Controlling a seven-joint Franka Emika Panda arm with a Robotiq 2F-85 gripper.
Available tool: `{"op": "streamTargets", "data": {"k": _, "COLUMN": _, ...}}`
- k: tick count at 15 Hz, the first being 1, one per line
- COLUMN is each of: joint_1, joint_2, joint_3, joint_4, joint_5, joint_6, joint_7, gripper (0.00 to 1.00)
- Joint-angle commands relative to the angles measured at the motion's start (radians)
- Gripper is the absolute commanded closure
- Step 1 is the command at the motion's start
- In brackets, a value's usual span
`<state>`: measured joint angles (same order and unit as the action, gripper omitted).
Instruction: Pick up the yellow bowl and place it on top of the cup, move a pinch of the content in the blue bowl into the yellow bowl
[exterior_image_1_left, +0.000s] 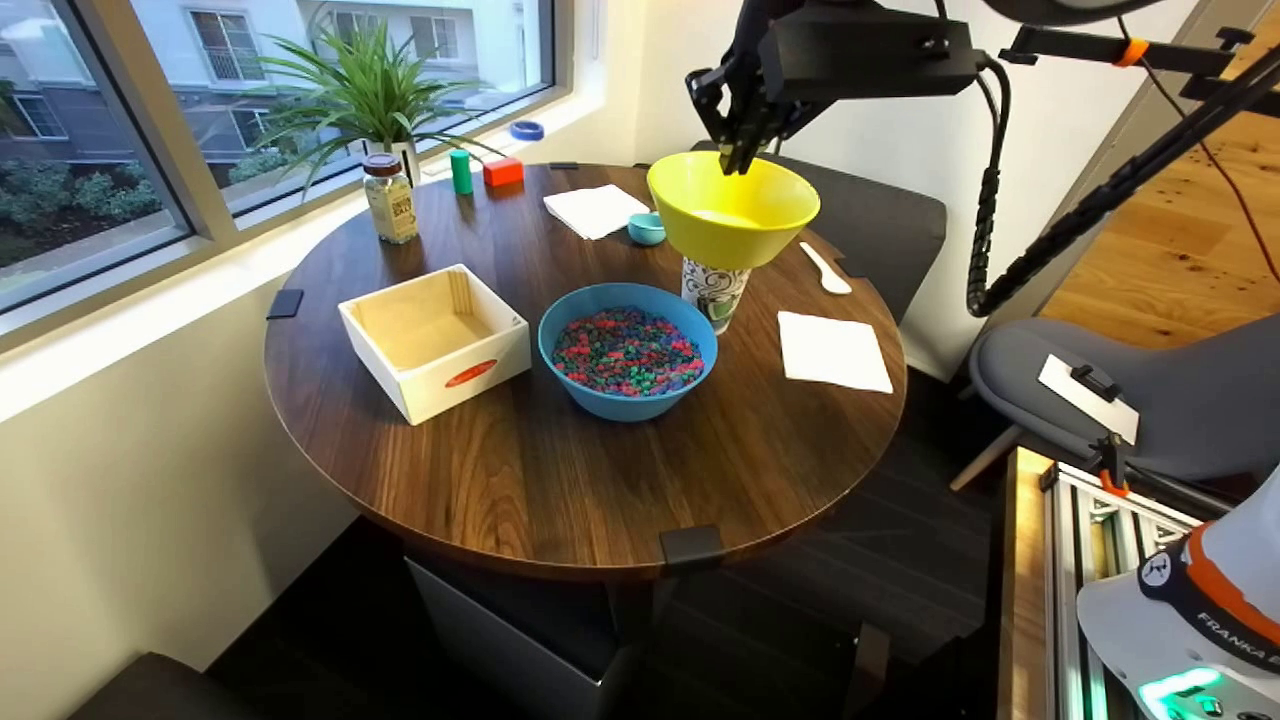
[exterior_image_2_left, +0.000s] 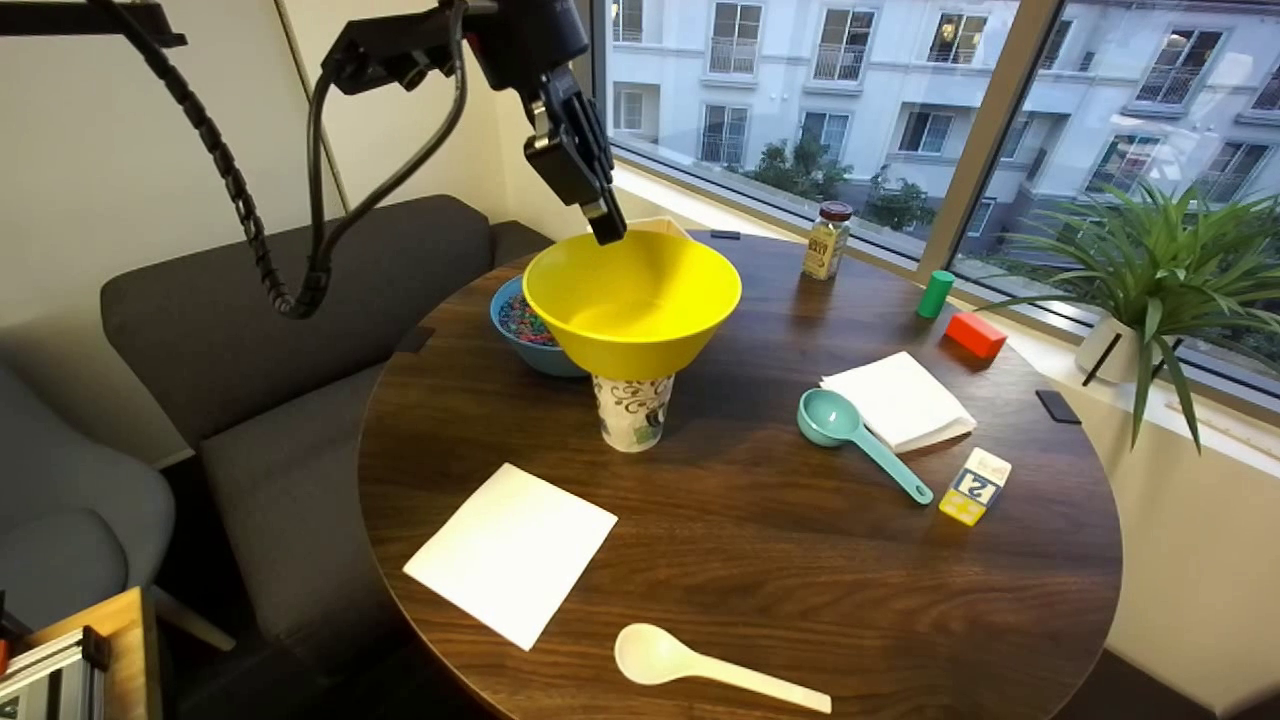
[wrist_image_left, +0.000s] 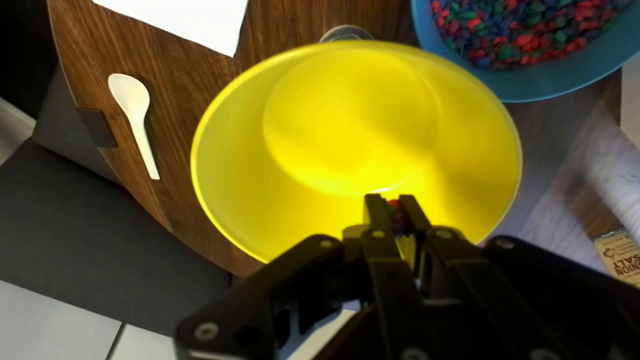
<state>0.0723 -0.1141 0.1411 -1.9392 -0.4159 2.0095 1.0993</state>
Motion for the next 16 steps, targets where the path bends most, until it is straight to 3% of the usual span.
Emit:
{"op": "streamTargets", "data": {"k": 1, "joint_1": -0.009, "joint_2": -0.026, "joint_3": -0.004, "joint_4": -0.048, "joint_5": -0.003, "joint_6": 0.002, "joint_7": 0.028, "gripper": 0.84}}
{"op": "streamTargets", "data": {"k": 2, "joint_1": -0.012, "joint_2": -0.025, "joint_3": -0.005, "joint_4": -0.05, "joint_5": -0.003, "joint_6": 0.004, "joint_7": 0.027, "gripper": 0.65}}
{"op": "streamTargets", "data": {"k": 10, "joint_1": -0.015, "joint_2": -0.032, "joint_3": -0.004, "joint_4": -0.043, "joint_5": -0.008, "joint_6": 0.004, "joint_7": 0.033, "gripper": 0.04}}
{"op": "streamTargets", "data": {"k": 16, "joint_1": -0.013, "joint_2": -0.09, "joint_3": 0.013, "joint_4": -0.034, "joint_5": -0.016, "joint_6": -0.023, "joint_7": 0.027, "gripper": 0.0}}
